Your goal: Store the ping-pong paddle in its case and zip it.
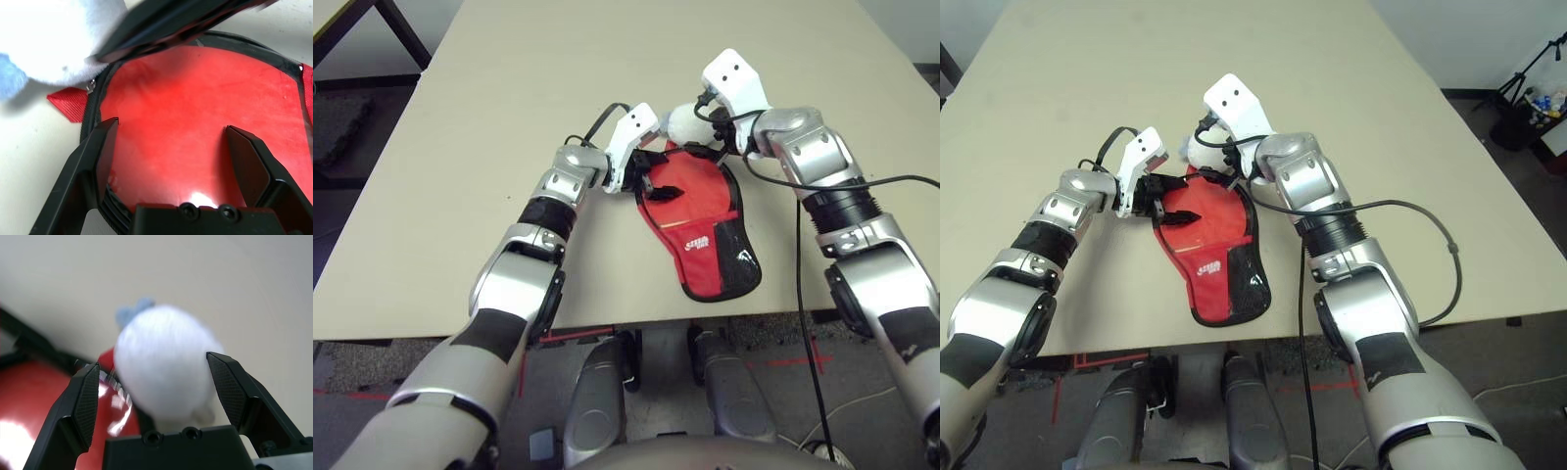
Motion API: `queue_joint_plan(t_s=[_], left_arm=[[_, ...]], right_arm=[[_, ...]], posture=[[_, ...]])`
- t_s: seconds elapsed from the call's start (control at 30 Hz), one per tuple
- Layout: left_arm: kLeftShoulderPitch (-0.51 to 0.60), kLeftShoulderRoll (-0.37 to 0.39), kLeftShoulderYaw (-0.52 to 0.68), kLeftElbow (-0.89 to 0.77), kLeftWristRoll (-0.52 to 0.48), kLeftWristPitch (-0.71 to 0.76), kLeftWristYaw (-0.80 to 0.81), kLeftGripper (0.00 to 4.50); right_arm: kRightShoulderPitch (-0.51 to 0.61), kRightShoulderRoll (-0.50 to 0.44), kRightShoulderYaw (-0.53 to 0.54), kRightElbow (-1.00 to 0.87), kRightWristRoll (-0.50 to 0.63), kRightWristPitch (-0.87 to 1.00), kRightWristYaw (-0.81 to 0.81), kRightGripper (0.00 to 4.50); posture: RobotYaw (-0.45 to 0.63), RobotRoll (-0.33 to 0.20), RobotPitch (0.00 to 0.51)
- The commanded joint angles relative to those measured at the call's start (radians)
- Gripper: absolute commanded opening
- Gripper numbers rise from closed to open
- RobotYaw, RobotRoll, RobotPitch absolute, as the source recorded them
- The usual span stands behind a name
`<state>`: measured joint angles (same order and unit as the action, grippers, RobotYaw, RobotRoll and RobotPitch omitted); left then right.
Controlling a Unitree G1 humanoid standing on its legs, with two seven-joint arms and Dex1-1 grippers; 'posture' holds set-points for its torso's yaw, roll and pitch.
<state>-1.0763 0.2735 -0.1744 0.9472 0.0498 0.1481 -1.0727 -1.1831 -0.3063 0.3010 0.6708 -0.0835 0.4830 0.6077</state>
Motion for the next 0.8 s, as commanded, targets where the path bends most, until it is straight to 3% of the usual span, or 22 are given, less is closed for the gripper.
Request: queue_joint_plan(t_s=[0.03,0.23,0.53,0.8], left_arm=[[0.038,-0.001,-0.028,0.046,0.03,0.031,0.012,4.49],[0.043,-0.004,-0.029,0.03,0.026,0.038,0.012,4.49],[0.047,-0.001,-0.03,0.016,0.024,0.045,0.012,4.49],[0.037,-0.012,-0.031,0.024,0.024,0.044,0.015,4.5]], right_arm=[[-0.055,0.033,-0.006,0.148,-0.042,-0.115,-0.051,4.5],[-0.13,0.066,-0.001,0.351,-0.094,-0.241,-0.084,4.5],[-0.146,0.072,-0.009,0.452,-0.135,-0.165,-0.031,4.5],[-0.151,0.082,-0.068,0.466,-0.11,-0.196,-0.069,2.08]], posture=[[-0.07,0.0,0.237],[-0.06,0.0,0.237],[-0.05,0.0,0.236],[-0.06,0.0,0.236]])
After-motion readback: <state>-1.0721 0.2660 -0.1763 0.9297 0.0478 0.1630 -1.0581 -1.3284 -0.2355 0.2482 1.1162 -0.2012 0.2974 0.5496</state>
